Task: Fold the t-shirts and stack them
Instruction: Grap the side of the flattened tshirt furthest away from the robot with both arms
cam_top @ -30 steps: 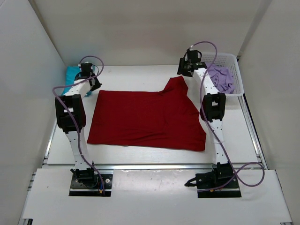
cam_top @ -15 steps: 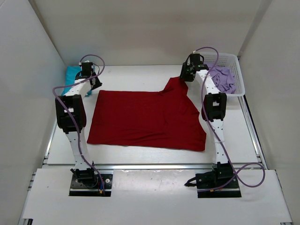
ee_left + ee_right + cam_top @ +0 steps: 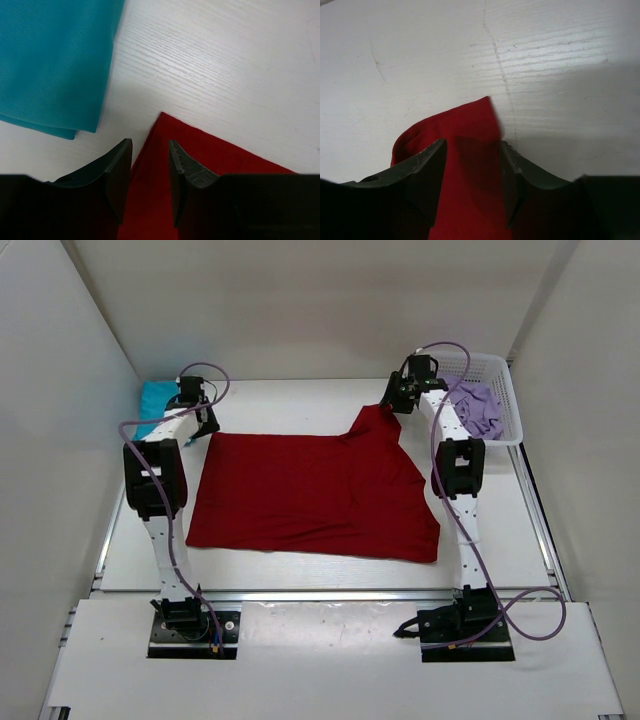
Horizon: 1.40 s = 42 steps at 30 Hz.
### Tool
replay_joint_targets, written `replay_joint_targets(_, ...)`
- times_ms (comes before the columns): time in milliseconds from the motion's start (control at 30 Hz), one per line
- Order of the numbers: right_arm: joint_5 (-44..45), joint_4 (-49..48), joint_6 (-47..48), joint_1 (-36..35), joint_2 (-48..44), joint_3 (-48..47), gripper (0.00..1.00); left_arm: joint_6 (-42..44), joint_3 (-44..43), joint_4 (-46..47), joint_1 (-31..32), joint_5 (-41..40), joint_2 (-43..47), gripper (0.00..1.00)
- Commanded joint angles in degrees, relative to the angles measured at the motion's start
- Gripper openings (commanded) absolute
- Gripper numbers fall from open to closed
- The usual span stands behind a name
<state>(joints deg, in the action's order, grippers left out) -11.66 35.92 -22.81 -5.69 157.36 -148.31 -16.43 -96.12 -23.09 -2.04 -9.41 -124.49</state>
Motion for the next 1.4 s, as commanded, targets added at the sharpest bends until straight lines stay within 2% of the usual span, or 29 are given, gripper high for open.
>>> replay_joint_targets(0, -0.99, -1.12, -2.07, 1.04, 1.37, -1.63, 0.45, 2.1, -2.67, -1.78, 0.81, -2.63, -0.75, 0.46)
replay_joint_targets(100, -1.26, -1.12, -2.24, 1.39, 1.46, -1.8, 0.41, 2.36, -3.64, -2.31, 1.25, -2.37, -1.63, 0.46)
replay_joint_targets(267, -7.65, -2.61, -4.17, 1.74, 2.95, -1.54, 0.2, 1.57, -3.46, -2.22, 0.99, -1.13, -1.72, 0.45)
replay_joint_targets(433, -6.97, -0.41, -3.91, 1.48, 4.62, -6.02, 0.01, 1.75, -3.99, -1.87, 1.43, -1.23, -2.25, 0.43)
replay_joint_targets(567, -7.23, -0.32, -3.83, 1.47, 4.8, -7.6, 0.0, 1.49, -3.99, -1.35, 1.25, -2.28, -2.51, 0.43)
replay_joint_targets(733, -8.64, 0.03, -3.39, 1.38, 4.36, -7.7, 0.0, 0.35, -4.95, -0.11, 1.43, -1.58, -3.04, 0.51)
replay_joint_targets(833, -8.99, 0.38, -3.38, 1.56, 4.45, -7.7, 0.0, 0.78, -11.16, -3.6, 1.34, -0.96, -6.02, 0.53)
replay_joint_targets(900, -9.17, 0.73, -3.12, 1.48, 4.53, -7.7, 0.0, 1.57, -17.22, -9.75, 1.25, -0.87, -10.32, 0.5)
replay_joint_targets(933, -9.34, 0.73, -3.73, 1.39, 4.71, -8.13, 0.0, 1.66, -19.26, -11.17, 1.25, -0.96, -11.12, 0.44)
replay_joint_targets(1067, -9.7, 0.55, -3.65, 1.56, 4.62, -8.84, 0.0, 0.96, -17.88, -10.39, 1.34, 0.53, -10.87, 0.39)
replay_joint_targets(1300, -10.58, 0.98, -3.56, 1.91, 4.53, -8.75, 0.0, 2.28, -14.28, -8.9, 0.82, -0.96, -9.11, 0.46)
replay_joint_targets(1367, -10.84, 1.34, -3.56, 1.91, 4.27, -8.66, 0.0, 2.71, -14.0, -8.81, 1.17, -1.05, -8.93, 0.38)
